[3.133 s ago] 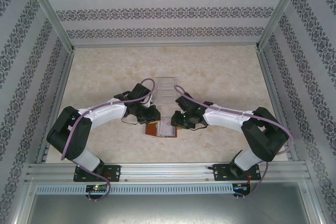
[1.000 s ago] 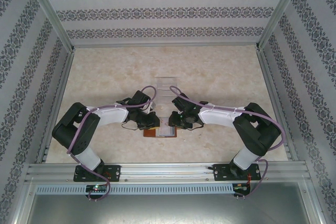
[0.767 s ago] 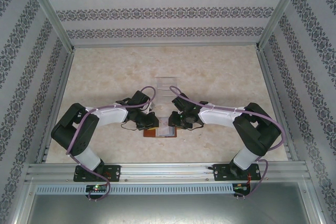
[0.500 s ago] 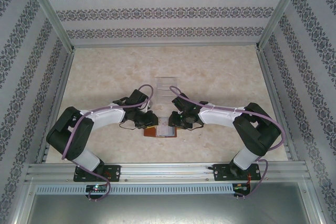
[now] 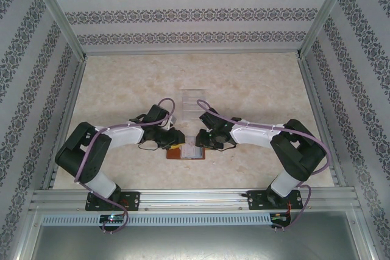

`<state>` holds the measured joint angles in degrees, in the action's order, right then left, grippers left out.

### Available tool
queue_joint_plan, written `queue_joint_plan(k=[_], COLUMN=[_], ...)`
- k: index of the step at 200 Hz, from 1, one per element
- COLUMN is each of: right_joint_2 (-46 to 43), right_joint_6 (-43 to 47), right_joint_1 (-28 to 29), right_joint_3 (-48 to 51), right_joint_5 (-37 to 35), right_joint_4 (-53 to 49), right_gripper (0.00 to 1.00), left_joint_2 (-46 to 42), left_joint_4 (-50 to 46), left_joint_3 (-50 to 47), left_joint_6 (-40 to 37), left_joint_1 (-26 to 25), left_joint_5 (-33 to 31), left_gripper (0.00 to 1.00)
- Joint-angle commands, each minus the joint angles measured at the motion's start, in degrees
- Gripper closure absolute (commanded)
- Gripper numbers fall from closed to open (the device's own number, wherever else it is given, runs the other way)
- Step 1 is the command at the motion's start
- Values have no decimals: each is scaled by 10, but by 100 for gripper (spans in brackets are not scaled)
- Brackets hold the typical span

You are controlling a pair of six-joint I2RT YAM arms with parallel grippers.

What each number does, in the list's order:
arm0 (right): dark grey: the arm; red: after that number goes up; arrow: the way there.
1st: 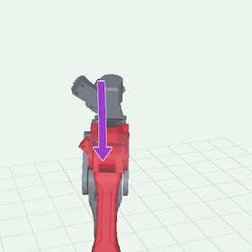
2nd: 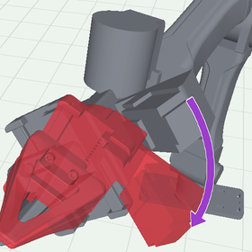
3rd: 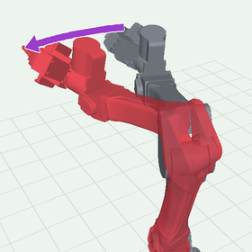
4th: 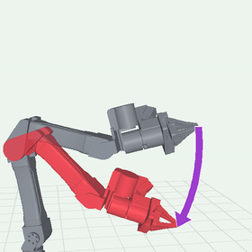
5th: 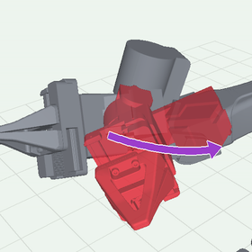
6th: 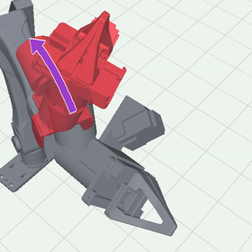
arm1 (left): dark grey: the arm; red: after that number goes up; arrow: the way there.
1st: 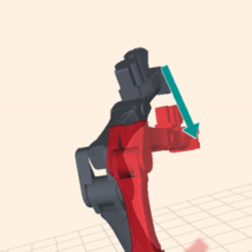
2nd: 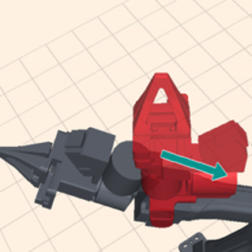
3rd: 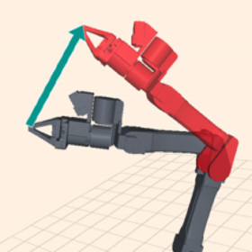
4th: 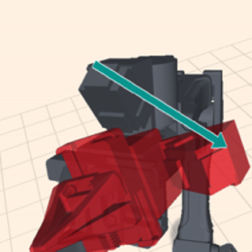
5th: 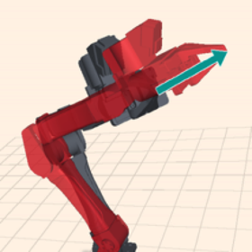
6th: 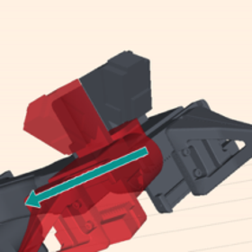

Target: Take the credit cards out of the card holder

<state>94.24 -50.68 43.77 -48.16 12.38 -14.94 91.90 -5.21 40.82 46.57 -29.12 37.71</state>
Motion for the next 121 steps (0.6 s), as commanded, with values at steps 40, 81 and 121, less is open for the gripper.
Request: queue_joint_plan(k=[40,81,121], right_joint_2=[20,21,21], right_joint_6=[7,8,8], right_joint_1=[2,2,2], right_joint_3=[-4,-5,-5], right_joint_5=[-12,-10,-13], right_joint_4=[-28,-28,-30], right_gripper=[66,66,67], left_joint_2=[35,48,45], left_joint_4=[57,125,126], left_joint_3=[-17,-39,-46], left_joint_6=[15,47,45], left_joint_1=[7,10,13], left_joint_5=[30,48,50], left_gripper=[69,79,87])
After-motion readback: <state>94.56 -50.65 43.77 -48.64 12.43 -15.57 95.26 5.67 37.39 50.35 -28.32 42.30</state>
